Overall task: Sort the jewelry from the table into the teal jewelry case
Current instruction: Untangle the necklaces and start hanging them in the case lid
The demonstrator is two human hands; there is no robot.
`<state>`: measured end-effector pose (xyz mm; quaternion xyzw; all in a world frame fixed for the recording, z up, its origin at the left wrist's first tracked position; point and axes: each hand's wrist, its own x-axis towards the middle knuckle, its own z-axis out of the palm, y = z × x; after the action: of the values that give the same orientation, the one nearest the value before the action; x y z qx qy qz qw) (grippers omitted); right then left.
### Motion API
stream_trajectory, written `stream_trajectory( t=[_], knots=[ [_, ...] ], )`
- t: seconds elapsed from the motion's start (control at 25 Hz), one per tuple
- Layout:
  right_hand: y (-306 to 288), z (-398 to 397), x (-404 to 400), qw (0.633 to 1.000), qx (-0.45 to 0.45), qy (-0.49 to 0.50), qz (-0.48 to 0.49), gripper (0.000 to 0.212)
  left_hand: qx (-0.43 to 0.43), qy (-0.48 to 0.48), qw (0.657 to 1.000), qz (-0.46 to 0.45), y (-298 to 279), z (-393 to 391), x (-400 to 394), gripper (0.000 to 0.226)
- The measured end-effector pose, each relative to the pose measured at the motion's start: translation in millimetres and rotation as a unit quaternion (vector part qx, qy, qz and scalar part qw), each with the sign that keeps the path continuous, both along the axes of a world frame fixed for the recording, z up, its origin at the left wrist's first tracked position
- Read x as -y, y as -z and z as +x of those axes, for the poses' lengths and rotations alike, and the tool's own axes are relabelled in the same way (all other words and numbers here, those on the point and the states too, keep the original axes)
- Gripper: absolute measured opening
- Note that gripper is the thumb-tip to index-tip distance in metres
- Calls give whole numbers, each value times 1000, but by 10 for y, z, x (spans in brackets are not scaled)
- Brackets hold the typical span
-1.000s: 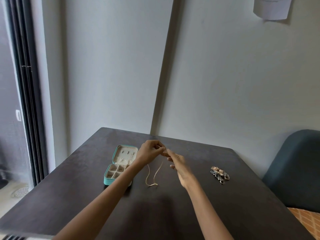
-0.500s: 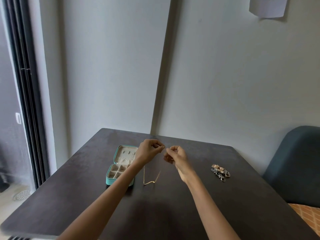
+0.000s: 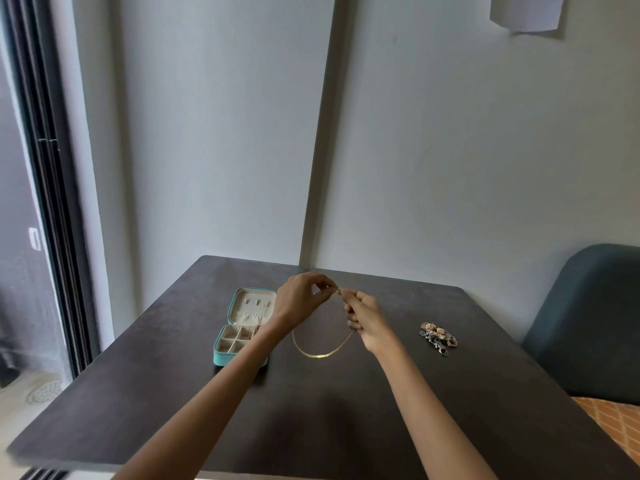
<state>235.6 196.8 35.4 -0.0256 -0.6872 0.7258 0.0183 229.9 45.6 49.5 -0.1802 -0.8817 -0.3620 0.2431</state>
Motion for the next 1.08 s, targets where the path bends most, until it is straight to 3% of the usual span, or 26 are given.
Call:
stream_trajectory(
  t=[0.16, 0.36, 0.52, 0.84, 1.08],
  knots=[
    [94, 68, -39, 999, -47, -13, 8, 24, 18, 11, 999, 30, 32, -92, -38, 13],
    [18, 63, -49, 990, -131, 7, 51, 16, 11, 63, 996, 63, 22, -138, -94, 18],
    [-57, 90, -110, 990, -134, 37, -16, 19, 37, 97, 992, 67, 47, -147, -96, 21],
    [1, 305, -204, 981, -181, 67, -2, 19, 28, 125, 962, 240, 102, 4, -307, 22],
    [505, 17, -379, 986, -86, 136, 51, 20, 83, 64, 956, 273, 561, -180, -627, 11]
  ],
)
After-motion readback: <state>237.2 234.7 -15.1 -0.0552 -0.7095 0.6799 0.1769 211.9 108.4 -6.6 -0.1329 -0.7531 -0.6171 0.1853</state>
